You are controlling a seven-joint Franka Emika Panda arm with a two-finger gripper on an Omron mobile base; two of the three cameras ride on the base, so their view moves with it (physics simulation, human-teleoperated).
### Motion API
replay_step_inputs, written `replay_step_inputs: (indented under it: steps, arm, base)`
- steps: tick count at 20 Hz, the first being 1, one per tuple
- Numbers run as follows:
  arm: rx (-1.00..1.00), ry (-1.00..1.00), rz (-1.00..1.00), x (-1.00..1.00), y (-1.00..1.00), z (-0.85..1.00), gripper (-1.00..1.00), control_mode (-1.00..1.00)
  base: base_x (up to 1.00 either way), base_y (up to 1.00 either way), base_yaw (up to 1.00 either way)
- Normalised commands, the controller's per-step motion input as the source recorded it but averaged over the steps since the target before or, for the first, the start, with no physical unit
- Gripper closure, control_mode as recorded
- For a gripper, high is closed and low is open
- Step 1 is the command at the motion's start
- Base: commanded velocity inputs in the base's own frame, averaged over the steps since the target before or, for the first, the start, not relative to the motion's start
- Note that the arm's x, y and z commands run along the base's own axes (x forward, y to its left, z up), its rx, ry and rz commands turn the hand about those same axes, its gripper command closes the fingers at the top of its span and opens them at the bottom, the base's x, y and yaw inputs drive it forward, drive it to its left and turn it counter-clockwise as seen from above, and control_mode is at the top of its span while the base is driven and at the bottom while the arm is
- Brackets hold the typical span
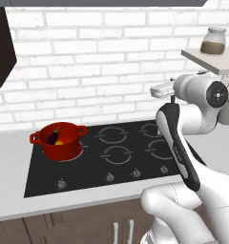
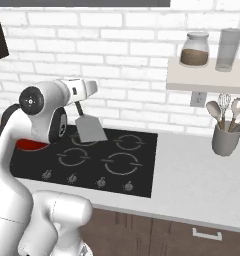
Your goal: Put the lemon and eggplant in the pot. Retrieve the spatula and lightly stir the vegetables in the pot.
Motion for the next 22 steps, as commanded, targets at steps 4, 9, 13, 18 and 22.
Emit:
replay_step_inputs:
  steps: [4, 9, 13, 18, 22]
  arm:
    - [0.0, 0.0, 0.0, 0.0, 0.0, 0.0, 1.0, 1.0]
    - [0.0, 0.0, 0.0, 0.0, 0.0, 0.0, 1.0, 1.0]
    - [0.0, 0.0, 0.0, 0.0, 0.0, 0.0, 1.0, 1.0]
    - [0.0, 0.0, 0.0, 0.0, 0.0, 0.0, 1.0, 1.0]
    - [0.0, 0.0, 0.0, 0.0, 0.0, 0.0, 1.0, 1.0]
  base:
    - [-0.18, 0.39, 0.0]
    - [0.0, 1.0, -0.04]
    - [0.0, 1.0, -0.05]
    - [0.0, 0.92, -0.06]
    - [0.67, 0.14, -0.05]
